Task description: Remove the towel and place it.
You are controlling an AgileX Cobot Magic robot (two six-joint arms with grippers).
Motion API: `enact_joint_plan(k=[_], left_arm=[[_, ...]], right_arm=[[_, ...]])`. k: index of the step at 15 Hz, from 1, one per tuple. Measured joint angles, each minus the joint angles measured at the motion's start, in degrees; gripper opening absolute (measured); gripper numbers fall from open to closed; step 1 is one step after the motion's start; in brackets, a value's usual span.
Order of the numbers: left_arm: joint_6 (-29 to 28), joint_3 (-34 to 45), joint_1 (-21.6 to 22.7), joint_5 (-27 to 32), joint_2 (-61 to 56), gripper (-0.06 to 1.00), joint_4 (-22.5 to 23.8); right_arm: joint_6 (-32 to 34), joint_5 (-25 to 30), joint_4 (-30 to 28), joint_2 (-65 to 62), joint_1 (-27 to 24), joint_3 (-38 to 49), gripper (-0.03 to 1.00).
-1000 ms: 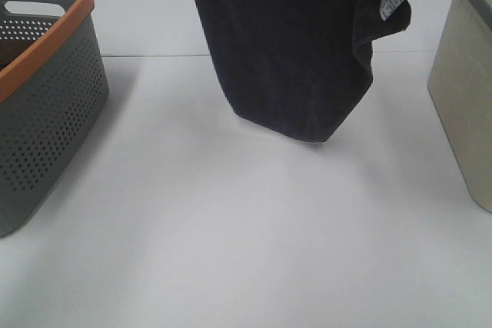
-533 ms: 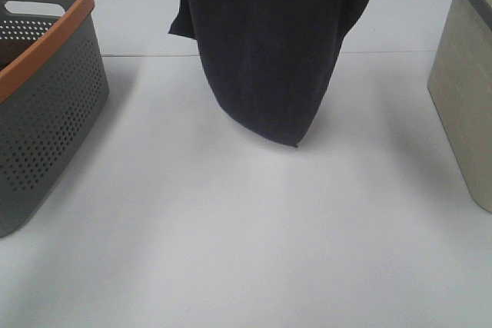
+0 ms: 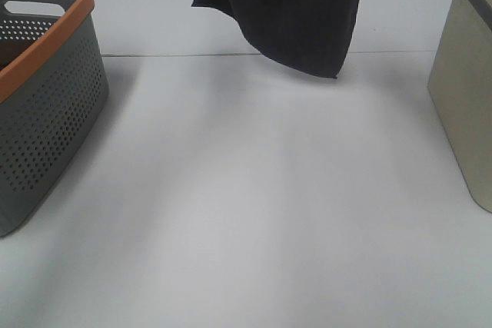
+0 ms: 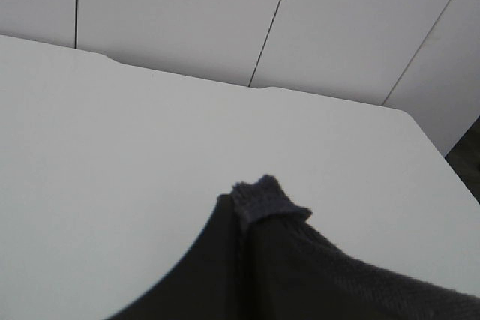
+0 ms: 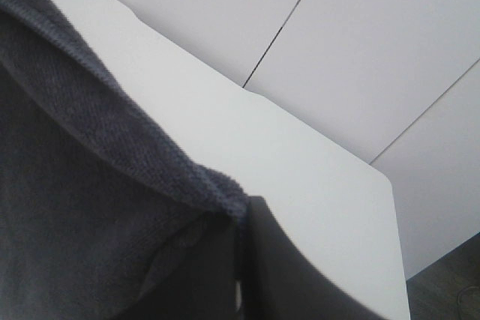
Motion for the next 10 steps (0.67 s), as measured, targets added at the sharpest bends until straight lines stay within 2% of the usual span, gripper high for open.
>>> enact_joint_plan(k=[3, 6, 8, 10], left_arm=[[-3.7, 0.0, 0.0, -3.6, 5.1, 0.0, 3.8], [-2.3, 0.0, 0.0, 0.1, 7.8, 0.0, 2.7], [3.6, 0.0, -0.1, 4.4, 8.2, 0.0, -2.8], [12.2, 0.0, -0.4, 10.5, 8.2, 0.0, -10.7]], right_arm=[[0.1, -0.3, 4.0, 8.0, -1.9, -5.6, 0.0], [0.1, 3.9, 9.5, 11.5, -1.8, -4.8, 0.0], [-0.1, 10.5, 15.1, 12.7, -1.8, -3.8, 0.0], [-5.5, 17.9, 26.4, 13.0, -1.8, -3.8, 0.0]])
